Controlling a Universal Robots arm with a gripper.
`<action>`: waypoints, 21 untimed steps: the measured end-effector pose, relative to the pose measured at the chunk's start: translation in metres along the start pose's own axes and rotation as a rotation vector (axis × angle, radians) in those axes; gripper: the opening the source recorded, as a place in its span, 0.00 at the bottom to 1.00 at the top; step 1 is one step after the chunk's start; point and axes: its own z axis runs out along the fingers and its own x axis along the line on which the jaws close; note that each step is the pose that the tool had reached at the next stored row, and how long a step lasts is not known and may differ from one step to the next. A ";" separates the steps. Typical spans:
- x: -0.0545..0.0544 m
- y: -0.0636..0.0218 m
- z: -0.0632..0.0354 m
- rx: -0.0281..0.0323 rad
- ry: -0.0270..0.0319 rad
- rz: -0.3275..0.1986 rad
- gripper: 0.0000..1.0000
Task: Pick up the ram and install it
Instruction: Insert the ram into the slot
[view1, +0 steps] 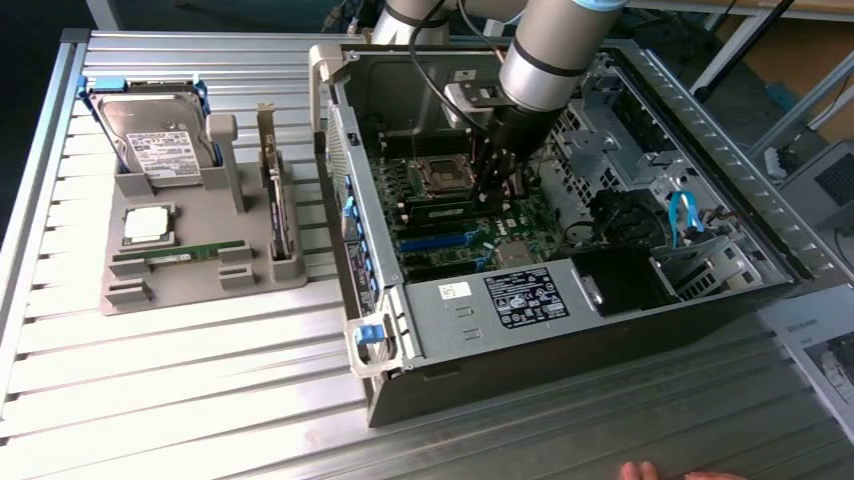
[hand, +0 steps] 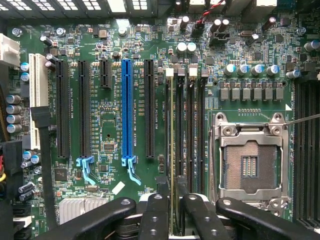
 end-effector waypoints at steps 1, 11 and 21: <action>0.000 0.0000 0.0000 0.0000 0.0000 0.000 0.19; 0.000 0.0000 0.0000 0.0000 0.0000 0.000 0.19; 0.000 0.0006 -0.0334 0.0000 0.0000 0.000 0.19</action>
